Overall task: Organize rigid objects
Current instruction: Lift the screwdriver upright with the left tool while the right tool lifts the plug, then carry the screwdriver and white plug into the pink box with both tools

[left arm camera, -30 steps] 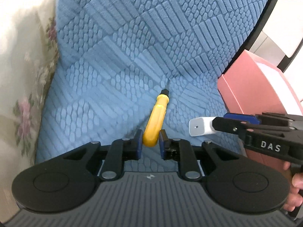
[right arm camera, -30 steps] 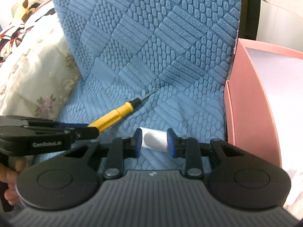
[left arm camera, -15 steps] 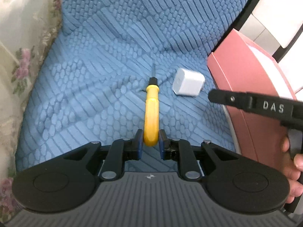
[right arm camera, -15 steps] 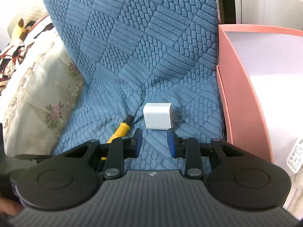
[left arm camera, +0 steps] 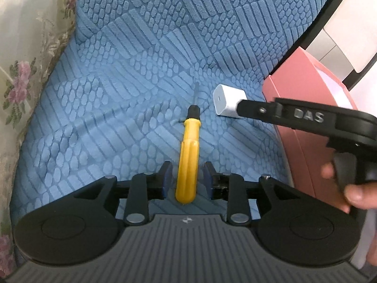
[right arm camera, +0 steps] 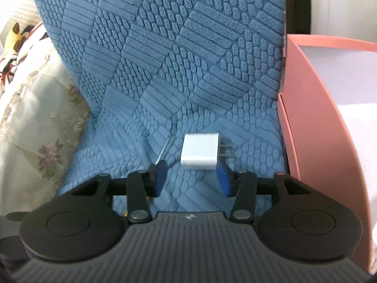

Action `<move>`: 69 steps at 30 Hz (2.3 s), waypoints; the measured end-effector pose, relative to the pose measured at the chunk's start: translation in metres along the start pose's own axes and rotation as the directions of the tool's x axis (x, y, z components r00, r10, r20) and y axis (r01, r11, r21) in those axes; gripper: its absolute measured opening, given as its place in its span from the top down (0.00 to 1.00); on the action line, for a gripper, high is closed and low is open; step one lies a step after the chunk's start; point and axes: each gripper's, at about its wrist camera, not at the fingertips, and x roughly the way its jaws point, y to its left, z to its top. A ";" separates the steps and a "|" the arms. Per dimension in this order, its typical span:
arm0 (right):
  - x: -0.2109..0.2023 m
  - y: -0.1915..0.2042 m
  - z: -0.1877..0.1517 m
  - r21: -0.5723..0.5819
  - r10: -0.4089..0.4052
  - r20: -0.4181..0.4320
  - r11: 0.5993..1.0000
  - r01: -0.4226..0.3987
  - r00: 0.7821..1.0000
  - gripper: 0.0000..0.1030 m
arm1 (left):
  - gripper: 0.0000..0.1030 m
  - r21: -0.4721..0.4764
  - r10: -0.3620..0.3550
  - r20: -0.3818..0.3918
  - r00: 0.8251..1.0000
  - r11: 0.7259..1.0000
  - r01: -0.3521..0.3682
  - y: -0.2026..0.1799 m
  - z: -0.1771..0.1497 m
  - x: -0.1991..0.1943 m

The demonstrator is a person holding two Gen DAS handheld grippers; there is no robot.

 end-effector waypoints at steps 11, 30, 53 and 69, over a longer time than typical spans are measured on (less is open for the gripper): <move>0.033 -0.002 0.022 -0.075 -0.041 -0.002 0.996 0.041 0.999 0.41 | 0.63 0.033 0.018 0.015 1.000 0.999 -0.018 -0.004 0.011 0.013; 0.054 0.005 0.021 -0.199 -0.109 -0.021 0.975 0.102 0.994 0.46 | 0.65 0.143 0.051 0.026 0.998 0.988 -0.055 -0.020 0.018 0.026; 0.003 0.017 0.000 -0.214 -0.067 0.000 0.975 0.065 0.998 0.46 | 0.79 0.047 0.053 0.049 0.997 0.997 -0.056 -0.012 0.006 0.001; -0.051 0.017 -0.049 -0.174 -0.036 -0.043 0.984 0.028 0.998 0.46 | 0.79 -0.066 0.053 0.118 0.992 0.997 -0.045 -0.008 -0.008 -0.042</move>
